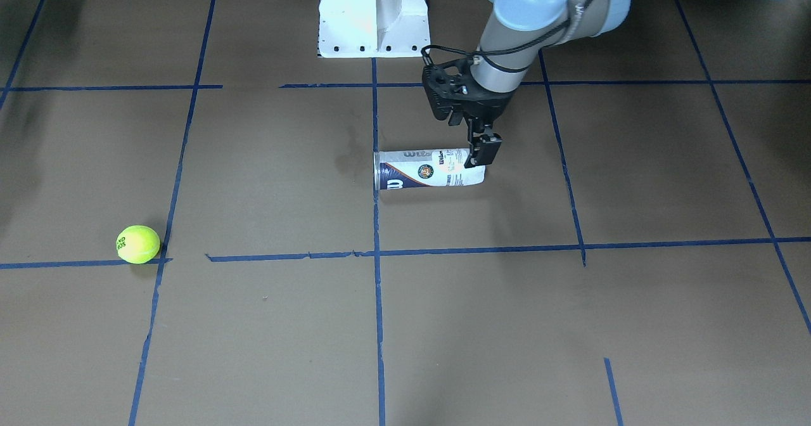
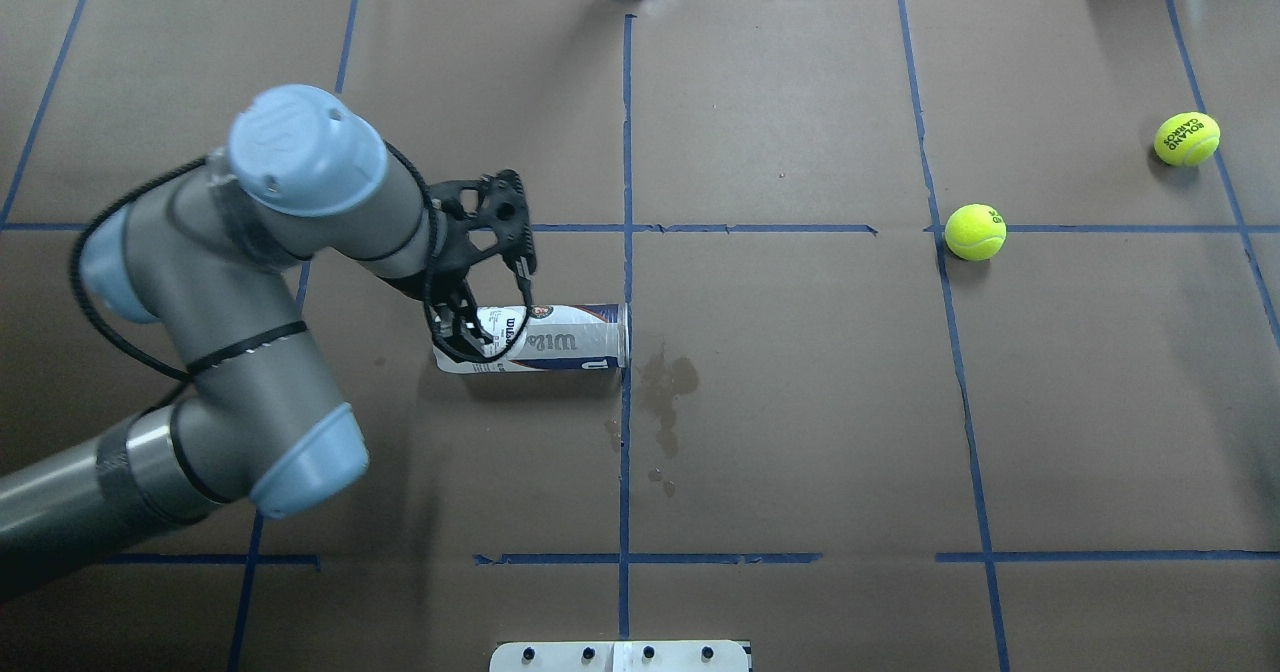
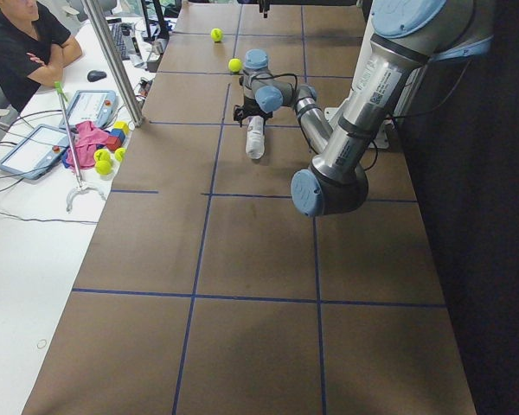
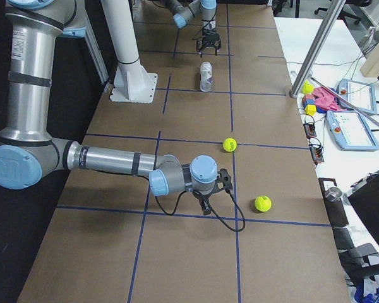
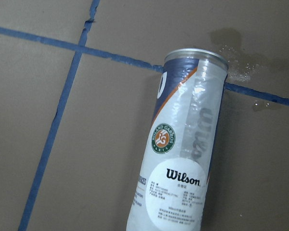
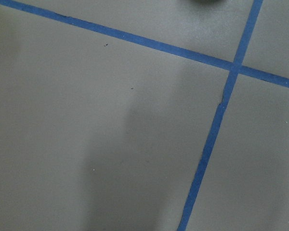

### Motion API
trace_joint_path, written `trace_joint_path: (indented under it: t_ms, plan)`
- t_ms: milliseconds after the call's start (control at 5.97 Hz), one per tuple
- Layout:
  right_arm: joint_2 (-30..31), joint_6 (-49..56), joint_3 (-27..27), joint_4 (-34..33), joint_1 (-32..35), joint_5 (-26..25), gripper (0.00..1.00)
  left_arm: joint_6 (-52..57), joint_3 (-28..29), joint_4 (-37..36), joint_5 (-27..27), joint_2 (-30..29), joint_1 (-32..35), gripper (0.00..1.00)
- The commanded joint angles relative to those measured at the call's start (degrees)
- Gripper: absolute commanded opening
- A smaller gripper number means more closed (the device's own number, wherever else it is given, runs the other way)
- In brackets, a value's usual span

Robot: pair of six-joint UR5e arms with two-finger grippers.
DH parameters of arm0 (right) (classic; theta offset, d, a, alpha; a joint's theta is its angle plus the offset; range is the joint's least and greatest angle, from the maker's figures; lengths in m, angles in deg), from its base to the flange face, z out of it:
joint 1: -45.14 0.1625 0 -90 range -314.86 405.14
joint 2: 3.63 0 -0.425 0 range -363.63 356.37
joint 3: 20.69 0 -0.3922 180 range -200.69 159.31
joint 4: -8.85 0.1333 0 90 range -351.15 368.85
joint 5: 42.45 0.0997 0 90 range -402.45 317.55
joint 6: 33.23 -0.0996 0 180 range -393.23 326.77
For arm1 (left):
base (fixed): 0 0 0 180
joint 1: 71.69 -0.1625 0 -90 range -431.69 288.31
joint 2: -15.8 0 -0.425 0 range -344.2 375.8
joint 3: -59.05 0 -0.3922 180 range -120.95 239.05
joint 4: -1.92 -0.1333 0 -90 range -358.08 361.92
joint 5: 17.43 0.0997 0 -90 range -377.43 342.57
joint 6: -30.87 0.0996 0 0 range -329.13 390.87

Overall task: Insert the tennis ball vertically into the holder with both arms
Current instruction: 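Reach the left gripper down to the lying tennis ball can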

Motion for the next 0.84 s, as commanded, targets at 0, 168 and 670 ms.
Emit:
trace_joint_path:
  t_ms: [0, 168, 670]
  plan:
    - [0.0, -0.1, 0.1, 0.0, 0.0, 0.7, 1.00, 0.7, 3.4, -11.4, 5.4, -9.8, -2.7, 0.99]
    - [0.0, -0.1, 1.0, 0.0, 0.0, 0.6, 1.00, 0.7, 5.0, -13.2, 11.3, -12.0, -4.6, 0.98]
    - [0.2, -0.8, 1.3, -0.1, 0.0, 0.6, 1.00, 1.2, 18.5, -14.0, 17.6, -21.1, -7.9, 0.99]
